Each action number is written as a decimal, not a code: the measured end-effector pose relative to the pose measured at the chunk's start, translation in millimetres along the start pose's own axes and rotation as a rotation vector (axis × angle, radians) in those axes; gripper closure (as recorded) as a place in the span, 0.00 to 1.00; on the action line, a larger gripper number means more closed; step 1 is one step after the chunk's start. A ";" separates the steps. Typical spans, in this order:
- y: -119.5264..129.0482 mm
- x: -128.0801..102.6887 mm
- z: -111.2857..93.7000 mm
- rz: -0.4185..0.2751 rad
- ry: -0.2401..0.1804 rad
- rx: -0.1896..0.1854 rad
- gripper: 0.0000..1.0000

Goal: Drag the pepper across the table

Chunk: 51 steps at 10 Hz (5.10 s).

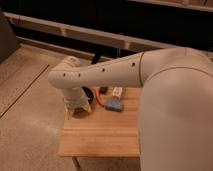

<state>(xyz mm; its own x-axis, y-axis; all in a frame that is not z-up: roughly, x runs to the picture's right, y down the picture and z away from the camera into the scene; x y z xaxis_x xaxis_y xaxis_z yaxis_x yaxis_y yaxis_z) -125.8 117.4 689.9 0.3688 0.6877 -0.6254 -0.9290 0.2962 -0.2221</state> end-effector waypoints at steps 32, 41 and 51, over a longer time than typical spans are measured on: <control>-154.7 -163.4 66.1 0.160 -0.203 -0.097 0.61; -192.8 -174.4 91.0 0.187 -0.136 -0.071 0.62; -155.9 -194.3 161.7 0.124 0.028 -0.109 0.62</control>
<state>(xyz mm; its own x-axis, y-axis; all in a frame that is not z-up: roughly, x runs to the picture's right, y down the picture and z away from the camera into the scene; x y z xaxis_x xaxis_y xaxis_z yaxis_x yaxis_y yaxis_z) -47.3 44.8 967.1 0.2511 0.6955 -0.6732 -0.9660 0.1356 -0.2203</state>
